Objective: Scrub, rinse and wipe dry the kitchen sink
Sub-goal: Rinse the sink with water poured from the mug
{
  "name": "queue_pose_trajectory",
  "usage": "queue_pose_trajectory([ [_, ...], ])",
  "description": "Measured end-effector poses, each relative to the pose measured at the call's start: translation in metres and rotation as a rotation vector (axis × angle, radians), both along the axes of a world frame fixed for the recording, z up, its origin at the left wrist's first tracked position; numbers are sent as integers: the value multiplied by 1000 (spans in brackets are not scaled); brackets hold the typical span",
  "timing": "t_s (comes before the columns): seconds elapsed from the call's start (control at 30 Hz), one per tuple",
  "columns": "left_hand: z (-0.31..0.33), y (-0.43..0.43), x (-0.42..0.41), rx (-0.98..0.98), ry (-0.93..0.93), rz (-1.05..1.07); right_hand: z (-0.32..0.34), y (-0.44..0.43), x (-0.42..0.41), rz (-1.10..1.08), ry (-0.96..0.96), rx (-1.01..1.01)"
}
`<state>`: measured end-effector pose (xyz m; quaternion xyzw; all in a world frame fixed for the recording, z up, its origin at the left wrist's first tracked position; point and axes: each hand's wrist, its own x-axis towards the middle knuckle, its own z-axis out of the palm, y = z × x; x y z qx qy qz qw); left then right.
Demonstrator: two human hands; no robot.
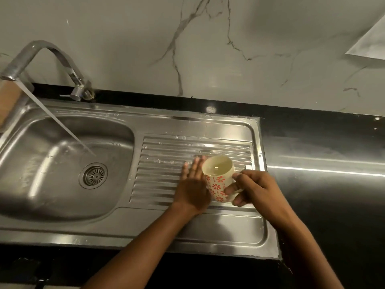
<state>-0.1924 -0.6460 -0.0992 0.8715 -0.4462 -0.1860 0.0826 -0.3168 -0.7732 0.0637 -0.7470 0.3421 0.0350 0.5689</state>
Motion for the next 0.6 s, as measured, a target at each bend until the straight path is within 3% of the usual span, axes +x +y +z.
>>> queue_pose_trajectory([
  [0.1, 0, -36, -21, -34, 21, -155, 7, -12, -23, -31, 70, -74],
  [0.3, 0, -54, -24, 0, -44, -123, 2, -30, -47, -163, 168, -203],
  [0.6, -10, 56, 45, 18, -112, 302, -16, -24, -11, -57, 178, -404],
])
